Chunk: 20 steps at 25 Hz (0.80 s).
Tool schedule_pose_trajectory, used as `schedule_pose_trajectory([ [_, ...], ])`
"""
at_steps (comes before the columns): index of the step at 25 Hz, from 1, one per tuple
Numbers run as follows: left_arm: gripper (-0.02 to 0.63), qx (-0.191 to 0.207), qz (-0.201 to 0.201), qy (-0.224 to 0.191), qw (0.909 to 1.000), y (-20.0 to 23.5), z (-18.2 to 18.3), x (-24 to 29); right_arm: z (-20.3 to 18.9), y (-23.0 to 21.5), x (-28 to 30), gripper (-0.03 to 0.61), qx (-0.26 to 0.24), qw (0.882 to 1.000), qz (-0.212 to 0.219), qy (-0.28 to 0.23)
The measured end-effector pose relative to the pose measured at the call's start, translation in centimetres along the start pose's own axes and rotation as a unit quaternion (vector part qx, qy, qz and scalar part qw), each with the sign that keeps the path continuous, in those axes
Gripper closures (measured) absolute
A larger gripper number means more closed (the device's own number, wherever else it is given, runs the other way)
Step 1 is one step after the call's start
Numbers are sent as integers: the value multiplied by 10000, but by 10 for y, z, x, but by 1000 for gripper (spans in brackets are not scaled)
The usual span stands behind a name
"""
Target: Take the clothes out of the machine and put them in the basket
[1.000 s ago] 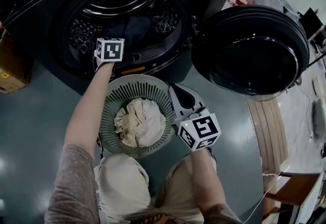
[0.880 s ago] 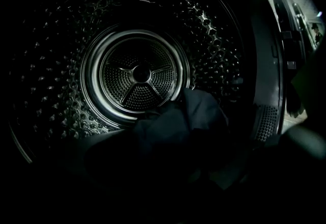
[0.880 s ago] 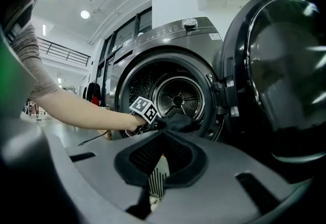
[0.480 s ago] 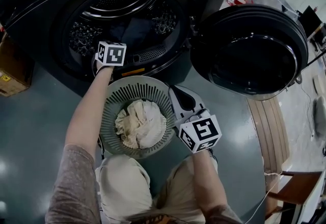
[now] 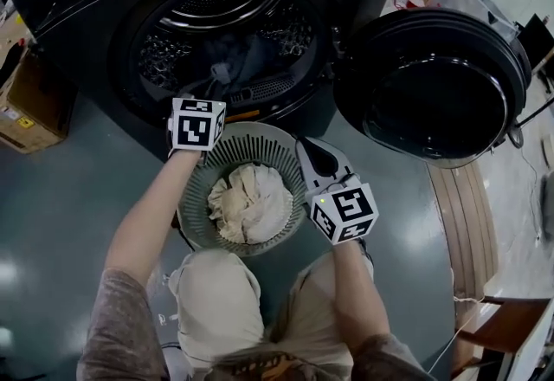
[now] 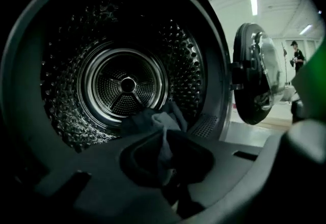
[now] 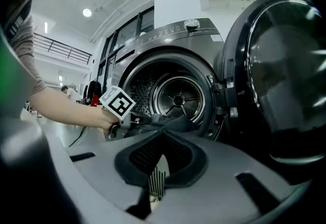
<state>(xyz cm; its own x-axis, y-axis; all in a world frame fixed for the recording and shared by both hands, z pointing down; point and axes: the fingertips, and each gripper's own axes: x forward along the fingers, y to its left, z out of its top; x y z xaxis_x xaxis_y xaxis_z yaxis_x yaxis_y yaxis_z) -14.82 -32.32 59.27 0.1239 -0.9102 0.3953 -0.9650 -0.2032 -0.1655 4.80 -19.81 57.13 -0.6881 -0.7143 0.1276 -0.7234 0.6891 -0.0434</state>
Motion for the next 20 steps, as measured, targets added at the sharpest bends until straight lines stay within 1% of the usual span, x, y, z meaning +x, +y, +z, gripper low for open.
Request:
schedule_pose_trajectory([
  [7,589,-206,-557,-188,9981,-39,3,-72,-3,6,11,581,77,9999,133,-72],
  [13,589,-306,-976,-132,9947,-69,-3,-120,-5,10,15,581,157,9996,199,-120],
  [20,590,-314,-1292,-10,9911,-92,-7,-169,-14,12,28,581,202,9994,288,-77],
])
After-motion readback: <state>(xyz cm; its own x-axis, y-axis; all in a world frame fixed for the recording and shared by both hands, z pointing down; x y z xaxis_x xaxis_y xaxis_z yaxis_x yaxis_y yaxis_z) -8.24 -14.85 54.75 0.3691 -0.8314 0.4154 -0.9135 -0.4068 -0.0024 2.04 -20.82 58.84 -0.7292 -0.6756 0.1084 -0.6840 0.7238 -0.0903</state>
